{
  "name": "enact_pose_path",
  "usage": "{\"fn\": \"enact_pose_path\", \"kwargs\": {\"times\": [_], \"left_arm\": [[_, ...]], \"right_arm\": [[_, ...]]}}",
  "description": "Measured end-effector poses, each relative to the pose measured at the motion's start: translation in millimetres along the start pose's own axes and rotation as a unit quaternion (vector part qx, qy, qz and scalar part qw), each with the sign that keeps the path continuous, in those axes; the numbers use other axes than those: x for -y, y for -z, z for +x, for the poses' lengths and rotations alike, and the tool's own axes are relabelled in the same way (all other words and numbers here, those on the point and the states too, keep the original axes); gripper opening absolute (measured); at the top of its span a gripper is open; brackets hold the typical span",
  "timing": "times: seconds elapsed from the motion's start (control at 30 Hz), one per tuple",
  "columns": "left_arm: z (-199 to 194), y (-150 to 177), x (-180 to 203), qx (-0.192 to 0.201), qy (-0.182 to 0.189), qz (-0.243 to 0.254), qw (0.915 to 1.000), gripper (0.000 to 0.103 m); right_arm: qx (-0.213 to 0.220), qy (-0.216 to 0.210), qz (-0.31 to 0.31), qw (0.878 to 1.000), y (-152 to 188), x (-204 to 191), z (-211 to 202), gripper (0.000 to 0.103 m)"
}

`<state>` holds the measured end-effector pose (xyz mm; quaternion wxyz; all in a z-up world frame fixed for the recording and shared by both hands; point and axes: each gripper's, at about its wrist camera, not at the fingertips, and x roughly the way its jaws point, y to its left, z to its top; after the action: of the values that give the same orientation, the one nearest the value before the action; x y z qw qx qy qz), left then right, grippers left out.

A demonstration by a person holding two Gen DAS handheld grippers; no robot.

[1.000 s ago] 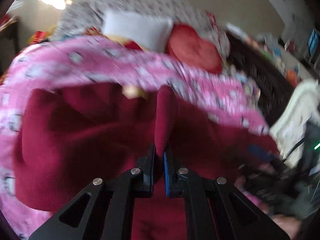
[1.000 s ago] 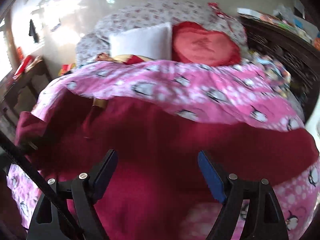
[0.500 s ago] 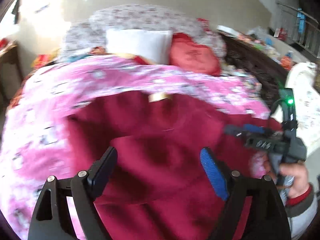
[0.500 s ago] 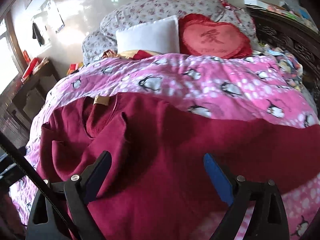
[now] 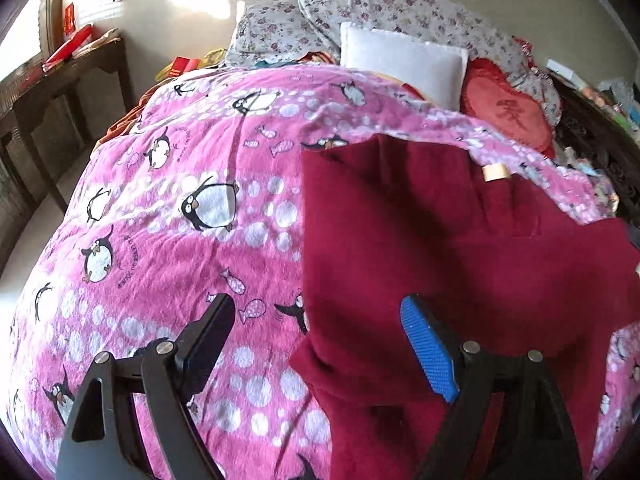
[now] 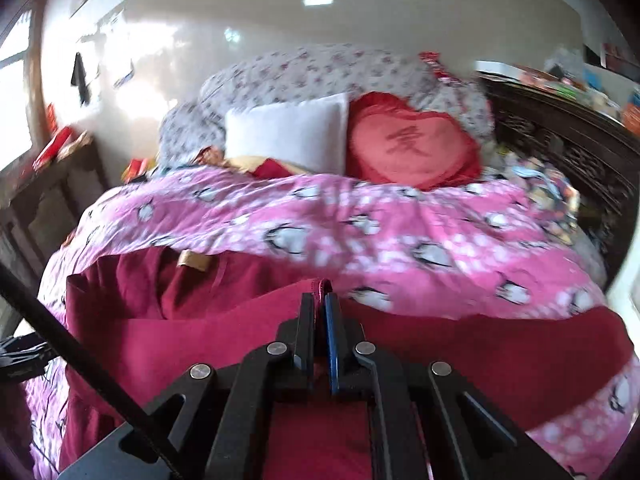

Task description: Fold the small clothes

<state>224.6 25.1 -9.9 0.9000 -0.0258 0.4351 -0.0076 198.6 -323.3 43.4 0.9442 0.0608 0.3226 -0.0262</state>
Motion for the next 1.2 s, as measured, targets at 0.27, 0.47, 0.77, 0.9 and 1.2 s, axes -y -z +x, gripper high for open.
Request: {"fn": "enact_pose_path", "kwargs": {"times": [0.27, 0.47, 0.77, 0.9, 1.2], "left_arm": [[17.3, 3.0, -1.6, -0.014, -0.026, 0.0, 0.9996, 0.084], [6.2, -20.8, -1.4, 0.024, -0.049, 0.011, 0.9985, 0.084], [45.5, -42.6, -8.2, -0.009, -0.052, 0.01, 0.9985, 0.084], [52.6, -42.8, -18.1, -0.014, -0.041, -0.009, 0.999, 0.084], [52.7, -44.1, -29.9, -0.004, -0.062, -0.043, 0.9971, 0.084]], "right_arm": [[-0.094, 0.039, 0.013, 0.995, 35.9, 25.1, 25.2, 0.051], [-0.034, -0.054, -0.04, 0.997, 1.2, -20.6, 14.6, 0.063], [-0.075, -0.128, -0.283, 0.948, 20.2, -148.8, 98.6, 0.057], [-0.086, -0.125, -0.332, 0.931, 35.8, -159.8, 107.7, 0.006], [-0.039, -0.094, -0.256, 0.961, 2.2, -161.8, 106.4, 0.004]]}}
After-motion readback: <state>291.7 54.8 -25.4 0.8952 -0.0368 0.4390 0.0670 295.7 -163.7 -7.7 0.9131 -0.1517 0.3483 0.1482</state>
